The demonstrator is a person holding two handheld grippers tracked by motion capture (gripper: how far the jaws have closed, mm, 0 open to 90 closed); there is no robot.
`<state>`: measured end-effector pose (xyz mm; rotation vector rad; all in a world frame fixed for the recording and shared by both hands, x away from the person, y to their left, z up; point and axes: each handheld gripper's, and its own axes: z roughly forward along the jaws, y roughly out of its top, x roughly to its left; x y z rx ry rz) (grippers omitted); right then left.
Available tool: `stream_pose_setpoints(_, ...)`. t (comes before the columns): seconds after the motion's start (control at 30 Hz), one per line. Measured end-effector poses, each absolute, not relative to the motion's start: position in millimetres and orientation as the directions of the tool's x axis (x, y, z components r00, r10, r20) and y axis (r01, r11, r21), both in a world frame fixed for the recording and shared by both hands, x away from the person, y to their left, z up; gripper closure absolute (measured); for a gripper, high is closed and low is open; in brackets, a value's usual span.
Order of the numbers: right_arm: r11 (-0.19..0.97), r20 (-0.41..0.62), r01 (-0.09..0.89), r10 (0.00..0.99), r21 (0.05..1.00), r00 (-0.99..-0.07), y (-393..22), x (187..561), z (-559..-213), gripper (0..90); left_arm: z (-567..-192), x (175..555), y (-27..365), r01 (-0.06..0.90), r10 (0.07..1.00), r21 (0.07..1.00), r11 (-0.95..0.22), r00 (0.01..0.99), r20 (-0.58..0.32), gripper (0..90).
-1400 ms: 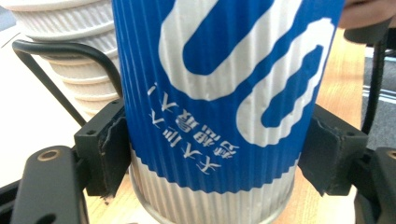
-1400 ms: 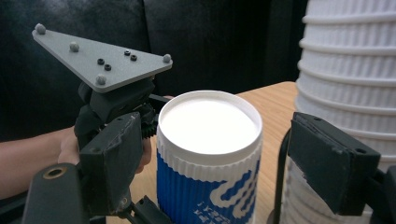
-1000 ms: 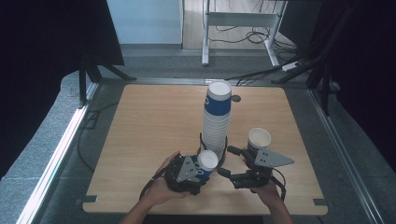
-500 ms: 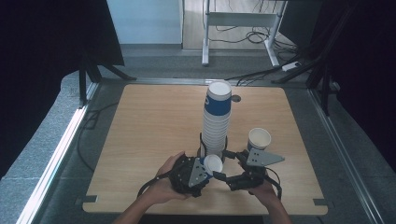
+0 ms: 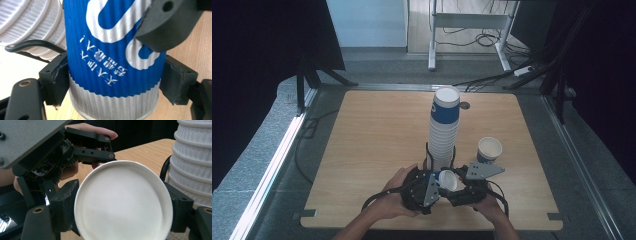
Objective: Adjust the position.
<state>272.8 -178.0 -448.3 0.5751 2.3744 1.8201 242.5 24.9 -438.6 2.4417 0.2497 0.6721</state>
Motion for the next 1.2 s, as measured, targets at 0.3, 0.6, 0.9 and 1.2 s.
stream_pose_setpoints(0.3, 0.139, 0.187, 0.239, 0.313, 0.961, -0.931, -187.2, 273.7, -443.3, 27.2, -441.2, 248.8, 33.3, 0.08, 0.398, 0.703, -0.706, 0.867, 0.3, 3.5)
stream_pose_setpoints(0.6, 0.035, 0.253, 0.274, 0.284, 0.961, -0.925, -196.8, 277.0, -441.0, 27.2, -440.4, 252.1, 46.7, 0.119, 0.433, 0.809, -0.576, 0.884, 0.178, 5.0)
stream_pose_setpoints(0.9, 0.047, 0.248, 0.273, 0.294, 0.961, -0.923, -195.4, 277.3, -442.4, 27.2, -438.3, 252.0, 44.9, 0.1, 0.423, 0.817, -0.568, 0.887, 0.185, 6.5)
stream_pose_setpoints(1.2, 0.063, 0.24, 0.269, 0.293, 0.961, -0.926, -193.6, 276.5, -442.5, 27.1, -441.7, 253.1, 39.9, 0.091, 0.413, 0.802, -0.591, 0.888, 0.204, 13.0)
